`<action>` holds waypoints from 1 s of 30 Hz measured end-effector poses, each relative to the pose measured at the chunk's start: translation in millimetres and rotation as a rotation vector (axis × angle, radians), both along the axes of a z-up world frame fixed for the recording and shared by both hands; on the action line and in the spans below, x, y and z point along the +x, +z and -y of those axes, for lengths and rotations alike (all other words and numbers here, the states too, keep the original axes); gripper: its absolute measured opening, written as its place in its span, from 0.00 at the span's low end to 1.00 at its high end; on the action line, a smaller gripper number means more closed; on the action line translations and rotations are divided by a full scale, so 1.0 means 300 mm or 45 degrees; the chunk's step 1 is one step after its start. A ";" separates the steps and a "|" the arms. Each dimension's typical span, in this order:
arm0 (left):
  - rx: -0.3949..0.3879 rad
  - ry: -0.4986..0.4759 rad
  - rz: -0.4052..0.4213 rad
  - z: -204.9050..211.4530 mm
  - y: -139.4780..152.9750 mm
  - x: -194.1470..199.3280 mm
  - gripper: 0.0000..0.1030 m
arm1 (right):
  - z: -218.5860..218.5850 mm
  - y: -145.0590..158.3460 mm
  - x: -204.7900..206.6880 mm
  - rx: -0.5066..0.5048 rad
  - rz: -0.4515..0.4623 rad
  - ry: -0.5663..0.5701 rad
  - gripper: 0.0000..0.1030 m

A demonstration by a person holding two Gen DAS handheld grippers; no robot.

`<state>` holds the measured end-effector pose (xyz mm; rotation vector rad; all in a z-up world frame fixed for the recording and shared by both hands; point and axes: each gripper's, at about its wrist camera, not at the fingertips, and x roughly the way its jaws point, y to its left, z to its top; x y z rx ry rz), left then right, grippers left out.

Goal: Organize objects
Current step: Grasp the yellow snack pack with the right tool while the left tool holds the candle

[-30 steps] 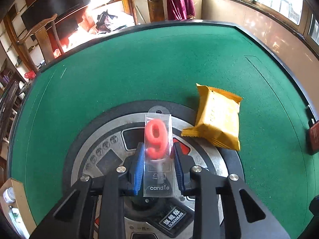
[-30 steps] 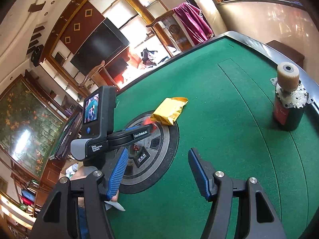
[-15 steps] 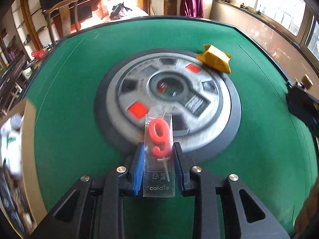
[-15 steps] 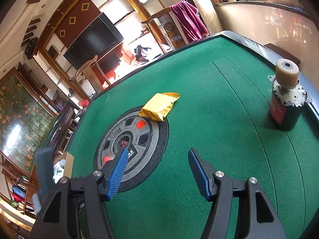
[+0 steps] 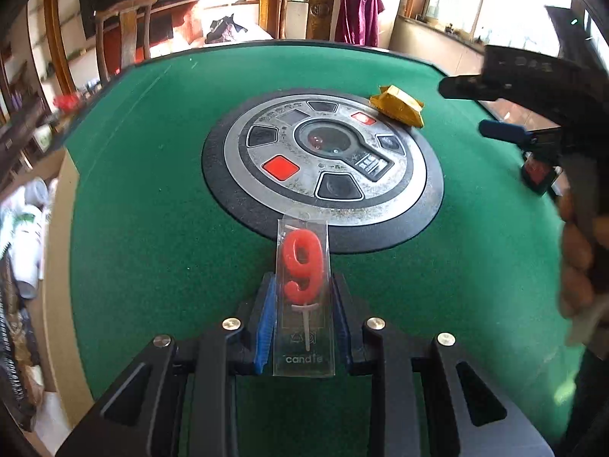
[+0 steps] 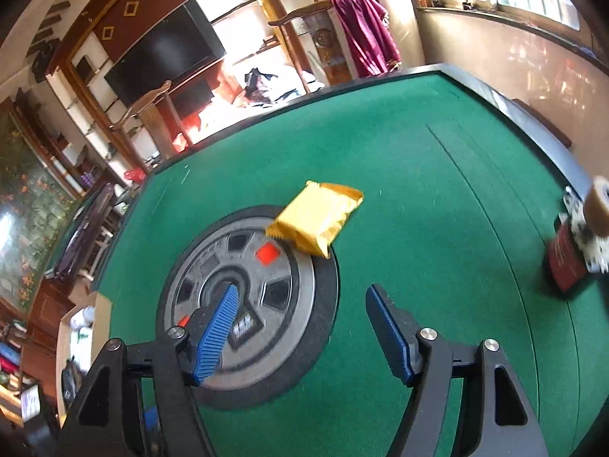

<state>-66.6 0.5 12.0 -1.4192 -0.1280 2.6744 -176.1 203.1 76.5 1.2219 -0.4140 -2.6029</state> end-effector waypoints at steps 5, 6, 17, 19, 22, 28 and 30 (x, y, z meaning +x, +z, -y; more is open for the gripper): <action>0.073 0.035 0.019 0.057 0.000 -0.018 0.26 | 0.017 -0.037 -0.146 -0.023 0.103 -0.063 0.77; 0.081 0.039 0.021 0.061 0.000 -0.020 0.26 | 0.017 -0.041 -0.168 -0.023 0.115 -0.068 0.77; 0.046 0.039 0.015 0.051 -0.006 -0.022 0.26 | 0.098 -0.112 -0.374 0.095 0.318 -0.177 0.80; 0.027 0.034 0.012 0.044 -0.005 -0.021 0.26 | 0.132 -0.119 -0.375 0.202 0.300 -0.168 0.72; 0.013 0.030 0.009 0.040 -0.006 -0.019 0.26 | 0.146 -0.113 -0.359 0.291 0.253 -0.141 0.46; -0.030 0.021 -0.002 0.026 -0.011 -0.019 0.26 | 0.041 -0.101 -0.241 0.162 0.211 -0.056 0.46; -0.062 0.016 -0.010 0.016 -0.013 -0.019 0.26 | 0.020 -0.103 -0.174 0.129 0.201 -0.015 0.46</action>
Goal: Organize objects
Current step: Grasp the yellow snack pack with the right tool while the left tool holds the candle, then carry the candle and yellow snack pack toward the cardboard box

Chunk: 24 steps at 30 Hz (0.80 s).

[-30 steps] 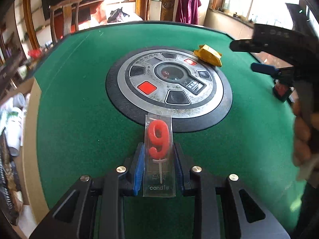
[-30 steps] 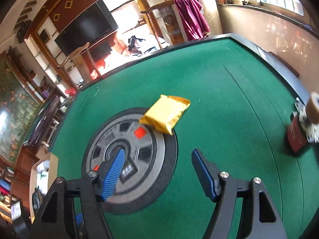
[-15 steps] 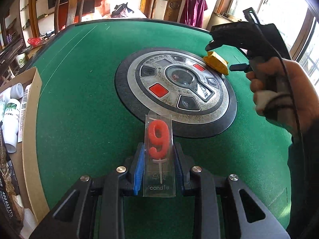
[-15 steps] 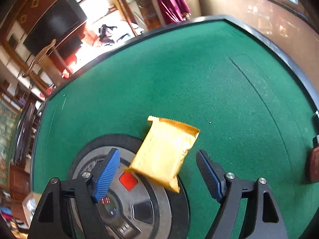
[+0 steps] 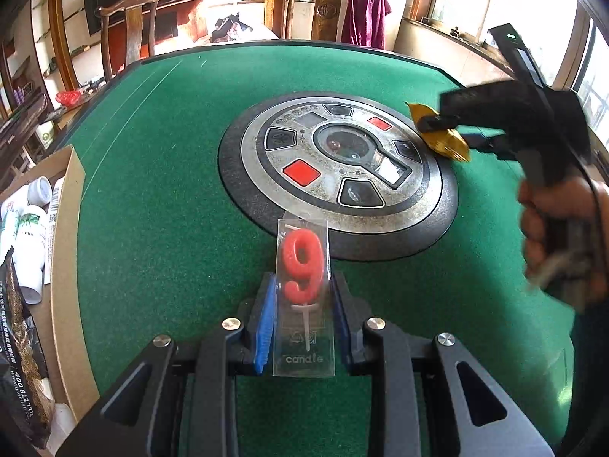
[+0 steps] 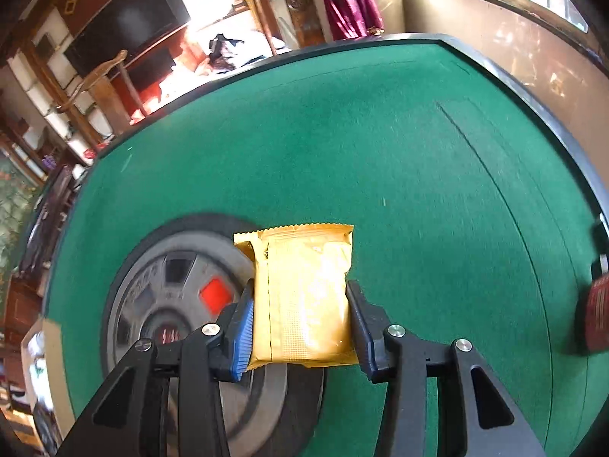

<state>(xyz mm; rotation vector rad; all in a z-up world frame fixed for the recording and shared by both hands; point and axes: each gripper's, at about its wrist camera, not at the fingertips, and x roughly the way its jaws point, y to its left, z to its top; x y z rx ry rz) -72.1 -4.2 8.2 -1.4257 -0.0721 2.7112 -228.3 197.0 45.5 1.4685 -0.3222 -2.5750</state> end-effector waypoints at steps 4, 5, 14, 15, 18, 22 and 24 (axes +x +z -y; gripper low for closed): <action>-0.020 -0.001 -0.010 -0.006 -0.001 0.003 0.26 | -0.015 0.001 0.165 -0.047 -0.026 0.105 0.46; -0.027 -0.001 -0.013 -0.008 -0.002 0.003 0.26 | -0.015 0.007 0.219 -0.053 -0.045 0.136 0.46; -0.103 0.006 -0.047 -0.032 -0.008 0.006 0.27 | 0.063 0.030 0.508 0.021 -0.181 0.325 0.46; -0.104 0.005 -0.049 -0.030 -0.008 0.006 0.27 | 0.073 0.029 0.514 0.048 -0.193 0.337 0.46; -0.101 0.008 -0.056 -0.029 -0.009 0.006 0.27 | 0.116 0.012 0.497 0.080 -0.178 0.369 0.46; -0.111 0.008 -0.063 -0.033 -0.011 0.003 0.27 | 0.125 -0.012 0.472 0.115 -0.161 0.390 0.46; -0.112 0.007 -0.064 -0.033 -0.011 0.003 0.27 | 0.130 -0.020 0.465 0.135 -0.164 0.395 0.46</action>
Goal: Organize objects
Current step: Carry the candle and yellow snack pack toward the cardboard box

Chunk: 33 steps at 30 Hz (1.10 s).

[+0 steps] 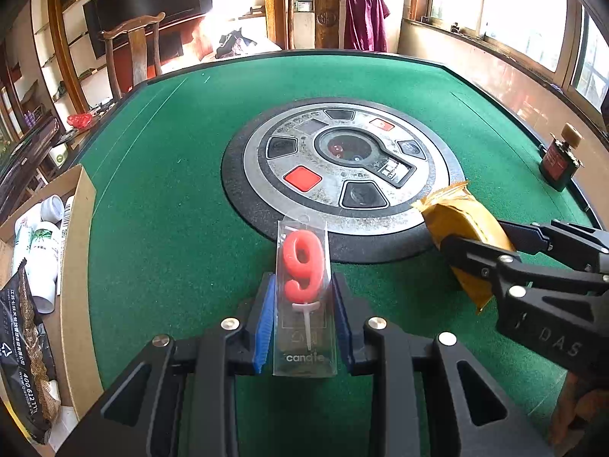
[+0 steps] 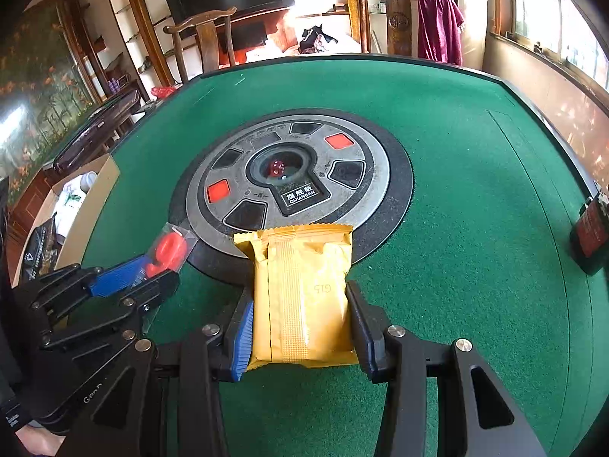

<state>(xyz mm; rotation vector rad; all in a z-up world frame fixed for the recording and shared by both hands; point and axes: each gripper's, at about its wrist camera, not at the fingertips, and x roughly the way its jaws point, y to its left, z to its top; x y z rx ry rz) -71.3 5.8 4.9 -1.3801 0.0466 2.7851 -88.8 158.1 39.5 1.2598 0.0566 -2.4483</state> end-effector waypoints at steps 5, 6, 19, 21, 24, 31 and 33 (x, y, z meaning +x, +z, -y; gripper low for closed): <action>0.000 -0.003 0.001 -0.003 -0.001 0.000 0.26 | 0.029 -0.008 0.008 0.042 -0.020 0.013 0.46; -0.001 -0.003 0.001 -0.004 -0.001 0.000 0.26 | 0.028 -0.008 0.007 0.041 -0.020 0.015 0.46; -0.003 0.030 -0.042 0.009 0.021 0.017 0.26 | 0.029 0.025 0.013 0.009 -0.058 0.008 0.46; -0.012 0.034 -0.064 0.009 0.030 0.025 0.26 | 0.028 0.035 0.020 0.005 -0.073 0.008 0.46; -0.022 0.044 -0.103 0.007 0.052 0.045 0.26 | 0.027 0.049 0.027 -0.004 -0.092 0.009 0.46; -0.134 0.068 -0.197 -0.023 0.098 0.096 0.26 | 0.031 0.087 0.048 -0.021 -0.139 0.021 0.46; -0.152 0.087 -0.223 -0.021 0.115 0.121 0.26 | 0.033 0.097 0.054 -0.028 -0.151 0.023 0.46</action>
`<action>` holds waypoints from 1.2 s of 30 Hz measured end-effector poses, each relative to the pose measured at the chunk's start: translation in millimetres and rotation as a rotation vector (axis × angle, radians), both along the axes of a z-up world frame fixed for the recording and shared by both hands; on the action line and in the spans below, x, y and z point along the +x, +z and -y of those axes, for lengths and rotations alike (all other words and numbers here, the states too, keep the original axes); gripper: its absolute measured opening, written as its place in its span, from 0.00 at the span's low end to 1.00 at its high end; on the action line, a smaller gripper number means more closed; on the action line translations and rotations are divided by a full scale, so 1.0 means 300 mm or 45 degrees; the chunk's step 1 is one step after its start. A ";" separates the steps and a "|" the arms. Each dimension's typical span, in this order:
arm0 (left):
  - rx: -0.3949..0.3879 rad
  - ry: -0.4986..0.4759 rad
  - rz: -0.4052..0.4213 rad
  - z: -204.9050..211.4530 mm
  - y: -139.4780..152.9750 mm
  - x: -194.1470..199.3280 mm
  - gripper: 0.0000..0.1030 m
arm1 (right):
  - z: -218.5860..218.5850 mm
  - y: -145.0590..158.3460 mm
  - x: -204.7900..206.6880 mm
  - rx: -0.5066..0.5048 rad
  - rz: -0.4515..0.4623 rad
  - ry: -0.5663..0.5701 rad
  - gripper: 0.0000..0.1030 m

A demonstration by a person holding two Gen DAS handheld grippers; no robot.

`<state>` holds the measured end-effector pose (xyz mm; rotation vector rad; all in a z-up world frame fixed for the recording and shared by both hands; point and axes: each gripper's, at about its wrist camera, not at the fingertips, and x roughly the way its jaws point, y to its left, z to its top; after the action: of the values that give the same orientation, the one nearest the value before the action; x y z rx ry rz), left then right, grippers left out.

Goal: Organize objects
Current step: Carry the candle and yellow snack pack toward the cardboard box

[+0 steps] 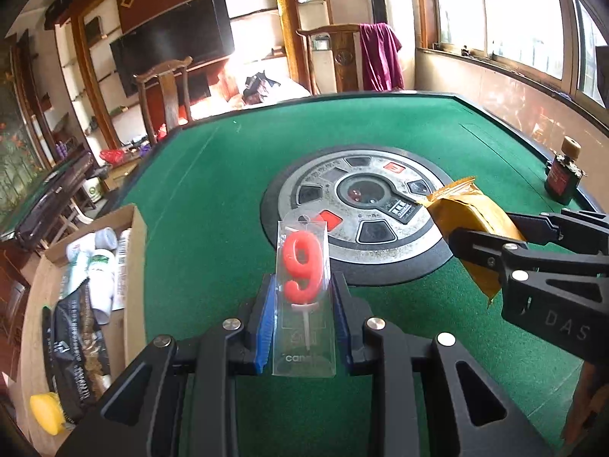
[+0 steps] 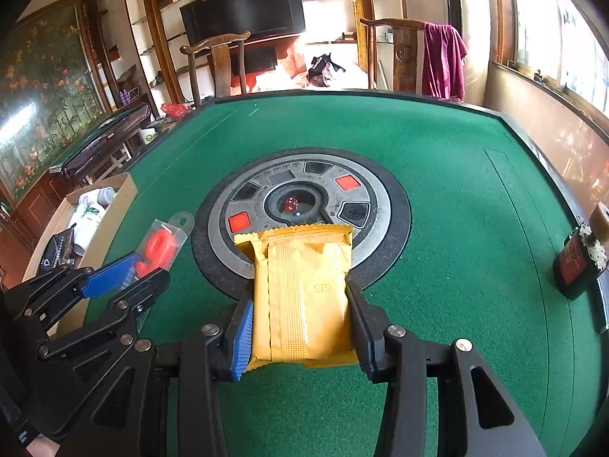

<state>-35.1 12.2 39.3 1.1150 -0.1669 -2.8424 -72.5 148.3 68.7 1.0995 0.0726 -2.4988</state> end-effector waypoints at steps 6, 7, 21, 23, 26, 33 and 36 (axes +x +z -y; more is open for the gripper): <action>-0.001 0.025 -0.024 0.020 0.046 0.068 0.26 | 0.015 0.026 0.025 -0.024 -0.023 0.031 0.46; 0.000 0.032 -0.036 0.024 0.058 0.083 0.26 | 0.014 0.030 0.029 -0.029 -0.023 0.035 0.46; 0.022 0.054 -0.114 0.086 0.141 0.208 0.26 | 0.056 0.070 0.134 -0.114 -0.039 0.071 0.46; 0.030 0.063 -0.128 0.098 0.150 0.223 0.26 | 0.071 0.071 0.142 -0.119 -0.036 0.076 0.47; 0.042 0.083 -0.149 0.131 0.165 0.247 0.26 | 0.106 0.074 0.157 -0.122 -0.033 0.098 0.47; 0.076 0.153 -0.182 0.235 0.190 0.298 0.26 | 0.232 0.083 0.200 -0.107 -0.037 0.184 0.47; 0.096 0.190 -0.196 0.287 0.201 0.316 0.26 | 0.301 0.093 0.213 -0.100 -0.037 0.231 0.47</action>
<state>59.6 -73.8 99.6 0.8756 0.0331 -2.8055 -8.6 57.9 96.4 0.9792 0.0781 -2.3357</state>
